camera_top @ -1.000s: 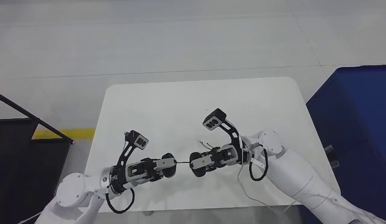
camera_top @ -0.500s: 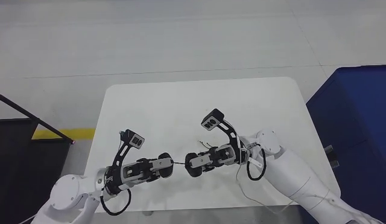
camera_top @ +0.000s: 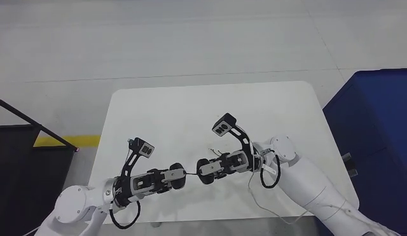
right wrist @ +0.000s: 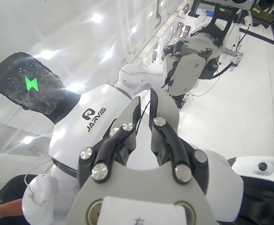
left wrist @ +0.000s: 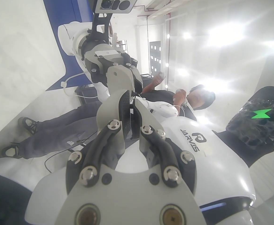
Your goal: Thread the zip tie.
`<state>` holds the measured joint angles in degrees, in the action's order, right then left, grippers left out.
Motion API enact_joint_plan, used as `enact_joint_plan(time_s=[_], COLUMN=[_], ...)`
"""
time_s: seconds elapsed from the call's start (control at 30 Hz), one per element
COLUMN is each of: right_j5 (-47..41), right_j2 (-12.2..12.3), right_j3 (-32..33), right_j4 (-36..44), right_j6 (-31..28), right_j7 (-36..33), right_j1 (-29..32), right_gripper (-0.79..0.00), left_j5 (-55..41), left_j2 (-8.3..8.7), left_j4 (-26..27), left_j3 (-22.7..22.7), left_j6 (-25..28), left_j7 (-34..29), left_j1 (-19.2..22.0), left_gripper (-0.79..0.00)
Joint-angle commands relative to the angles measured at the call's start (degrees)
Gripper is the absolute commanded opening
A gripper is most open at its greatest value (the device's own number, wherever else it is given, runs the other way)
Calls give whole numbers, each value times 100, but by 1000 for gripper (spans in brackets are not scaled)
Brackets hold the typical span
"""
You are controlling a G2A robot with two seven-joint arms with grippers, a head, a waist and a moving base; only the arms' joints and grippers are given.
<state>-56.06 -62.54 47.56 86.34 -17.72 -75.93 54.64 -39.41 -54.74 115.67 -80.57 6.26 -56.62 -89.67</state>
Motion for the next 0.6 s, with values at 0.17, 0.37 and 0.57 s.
enact_joint_plan(time_s=[0.17,0.37,0.57], right_j5=[69,95,133], right_j2=[-37,-71,-97], right_j3=[81,155,241], right_j4=[-35,-61,-94], right_j6=[77,112,145], right_j7=[-54,-93,-126], right_j1=[44,77,110], right_gripper=[-739,-671,-662], left_j5=[55,151,159], left_j2=[-14,-30,-38], left_j4=[7,19,32], left_j3=[5,22,-2], left_j6=[-28,-9,-9], left_j7=[101,243,271], left_j1=[29,55,47], left_gripper=[-785,-785,-785])
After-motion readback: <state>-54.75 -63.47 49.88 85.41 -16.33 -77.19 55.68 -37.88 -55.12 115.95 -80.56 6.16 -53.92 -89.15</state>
